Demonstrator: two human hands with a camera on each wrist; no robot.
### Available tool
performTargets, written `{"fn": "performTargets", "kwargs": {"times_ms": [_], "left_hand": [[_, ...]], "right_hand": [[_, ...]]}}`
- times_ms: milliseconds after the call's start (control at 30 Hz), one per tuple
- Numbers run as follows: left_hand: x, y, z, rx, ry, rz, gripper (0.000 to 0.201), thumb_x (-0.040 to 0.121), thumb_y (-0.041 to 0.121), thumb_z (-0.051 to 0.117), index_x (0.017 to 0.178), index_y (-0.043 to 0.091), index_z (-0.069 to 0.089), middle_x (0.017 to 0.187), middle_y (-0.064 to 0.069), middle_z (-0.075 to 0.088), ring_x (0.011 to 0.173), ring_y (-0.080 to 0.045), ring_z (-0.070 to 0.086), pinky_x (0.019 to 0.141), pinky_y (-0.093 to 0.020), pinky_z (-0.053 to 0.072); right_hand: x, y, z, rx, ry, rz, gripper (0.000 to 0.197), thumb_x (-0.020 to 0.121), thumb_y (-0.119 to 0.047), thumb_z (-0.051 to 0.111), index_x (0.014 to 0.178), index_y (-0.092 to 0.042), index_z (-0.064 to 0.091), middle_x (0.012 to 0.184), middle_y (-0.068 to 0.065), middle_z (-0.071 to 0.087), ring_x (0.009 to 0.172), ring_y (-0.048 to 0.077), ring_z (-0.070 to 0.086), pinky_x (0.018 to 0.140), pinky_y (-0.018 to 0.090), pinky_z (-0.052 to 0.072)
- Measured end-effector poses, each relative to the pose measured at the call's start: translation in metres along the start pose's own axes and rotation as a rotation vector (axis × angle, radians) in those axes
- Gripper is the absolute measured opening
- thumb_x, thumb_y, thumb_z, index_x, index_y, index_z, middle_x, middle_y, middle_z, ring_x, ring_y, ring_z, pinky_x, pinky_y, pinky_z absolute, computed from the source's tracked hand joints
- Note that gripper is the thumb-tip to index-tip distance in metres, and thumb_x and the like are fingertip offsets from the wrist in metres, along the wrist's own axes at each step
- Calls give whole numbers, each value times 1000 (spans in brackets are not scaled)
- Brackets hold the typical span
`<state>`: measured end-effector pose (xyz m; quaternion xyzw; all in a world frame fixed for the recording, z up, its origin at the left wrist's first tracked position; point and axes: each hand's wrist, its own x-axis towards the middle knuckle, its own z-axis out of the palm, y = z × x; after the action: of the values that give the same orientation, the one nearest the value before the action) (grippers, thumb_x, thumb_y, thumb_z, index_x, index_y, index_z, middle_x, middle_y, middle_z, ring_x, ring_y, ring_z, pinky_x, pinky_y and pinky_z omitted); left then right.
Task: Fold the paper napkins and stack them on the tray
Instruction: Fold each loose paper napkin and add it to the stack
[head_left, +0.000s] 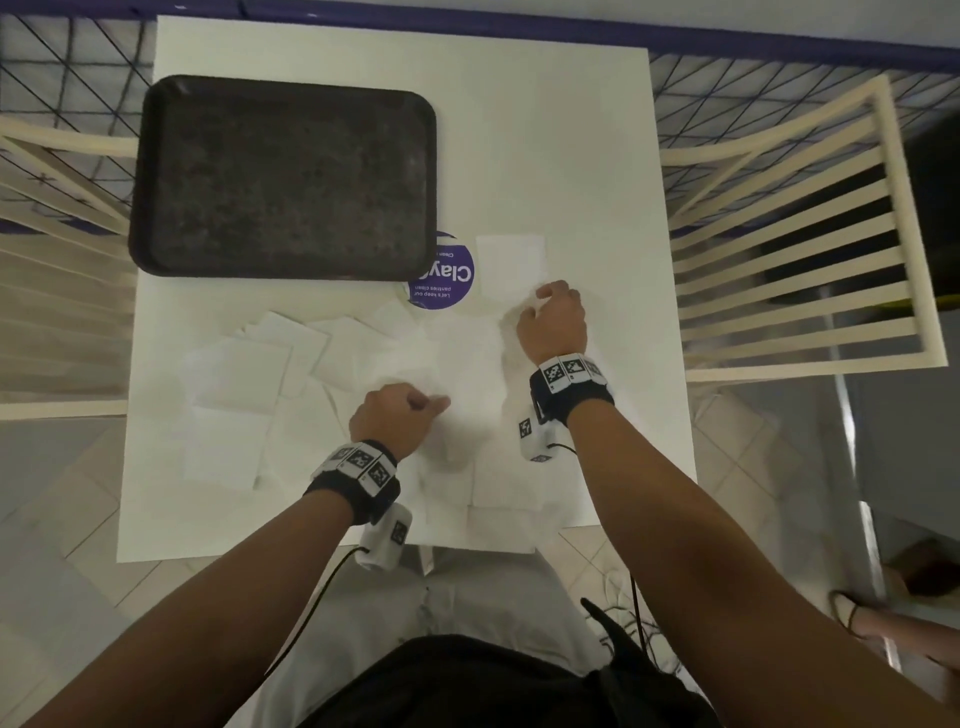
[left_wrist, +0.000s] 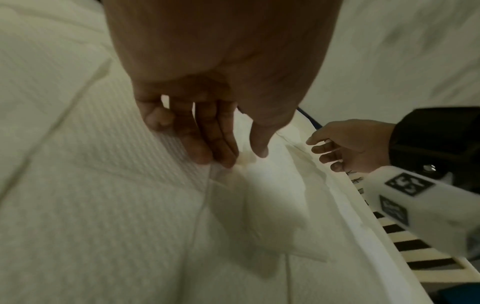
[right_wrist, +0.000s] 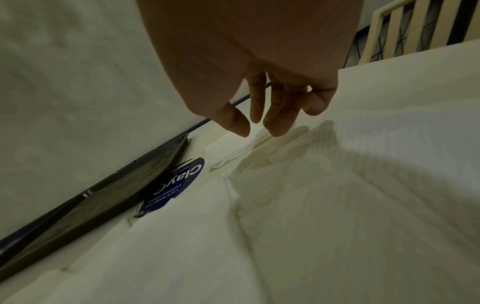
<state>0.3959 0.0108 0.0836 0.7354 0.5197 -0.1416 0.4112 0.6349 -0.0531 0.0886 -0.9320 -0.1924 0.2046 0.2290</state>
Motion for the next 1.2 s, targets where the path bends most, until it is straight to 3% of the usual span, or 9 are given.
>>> {"fn": "performTargets", "kwargs": {"times_ms": [167, 333, 533, 633, 733, 833, 933, 1033, 1200], "left_hand": [[2, 16, 8, -30, 72, -105, 28, 85, 60, 71, 92, 32, 76, 96, 9, 74, 94, -22, 68, 92, -39, 54], [0, 18, 12, -51, 77, -110, 17, 87, 52, 66, 91, 35, 71, 102, 10, 74, 102, -23, 67, 101, -43, 49], [-2, 22, 12, -55, 60, -124, 38, 87, 66, 63, 103, 33, 75, 110, 7, 73, 109, -26, 65, 106, -46, 45], [-3, 24, 10, -90, 49, -133, 25, 89, 58, 67, 98, 36, 72, 108, 10, 72, 110, -25, 64, 108, -46, 42], [-6, 24, 8, -136, 36, -134, 14, 89, 50, 69, 90, 36, 68, 95, 15, 67, 107, -23, 64, 107, -45, 43], [-10, 20, 9, -185, 46, -97, 11, 90, 46, 69, 92, 35, 67, 100, 12, 71, 108, -23, 65, 103, -43, 49], [-13, 18, 8, -284, 88, -31, 16, 92, 38, 69, 100, 25, 71, 108, 5, 74, 111, -25, 65, 101, -38, 51], [-18, 20, -1, -456, 133, 11, 14, 89, 35, 72, 95, 23, 69, 99, 9, 73, 102, -19, 67, 99, -37, 52], [-23, 20, -24, -847, 158, 65, 32, 86, 20, 81, 112, 19, 63, 97, 0, 71, 92, -19, 69, 88, -39, 58]], "right_hand": [[-30, 15, 10, 42, -113, -36, 14, 84, -17, 56, 89, -26, 66, 85, -3, 69, 82, 20, 66, 76, 35, 58], [-49, 27, 13, 34, -176, -19, 14, 87, -18, 57, 89, -26, 68, 86, -5, 70, 79, 17, 67, 76, 33, 59], [-60, 29, 9, -53, -248, 15, 16, 85, -39, 70, 86, -22, 70, 85, -7, 68, 84, 14, 63, 74, 26, 47], [-62, 29, 12, 42, -265, 33, 22, 77, -31, 80, 91, -25, 64, 85, -8, 68, 82, 10, 62, 76, 26, 50], [-67, 27, 13, 120, -268, 48, 32, 75, -16, 81, 101, -22, 63, 87, -4, 70, 78, 7, 62, 81, 23, 52], [-71, 25, 8, 185, -272, 43, 33, 79, -16, 81, 108, -18, 67, 84, -5, 68, 82, 9, 61, 77, 17, 44], [-73, 20, -1, 188, -287, -2, 15, 84, -22, 78, 91, -23, 65, 81, -8, 62, 80, 11, 57, 71, 12, 38], [-78, 11, -12, 252, -290, -42, 24, 87, -24, 75, 73, -28, 57, 77, -13, 58, 77, 10, 54, 76, 18, 37], [-84, -6, -22, 461, -291, -82, 18, 84, -18, 79, 78, -27, 65, 76, -7, 68, 74, 12, 64, 82, 30, 53]]}}
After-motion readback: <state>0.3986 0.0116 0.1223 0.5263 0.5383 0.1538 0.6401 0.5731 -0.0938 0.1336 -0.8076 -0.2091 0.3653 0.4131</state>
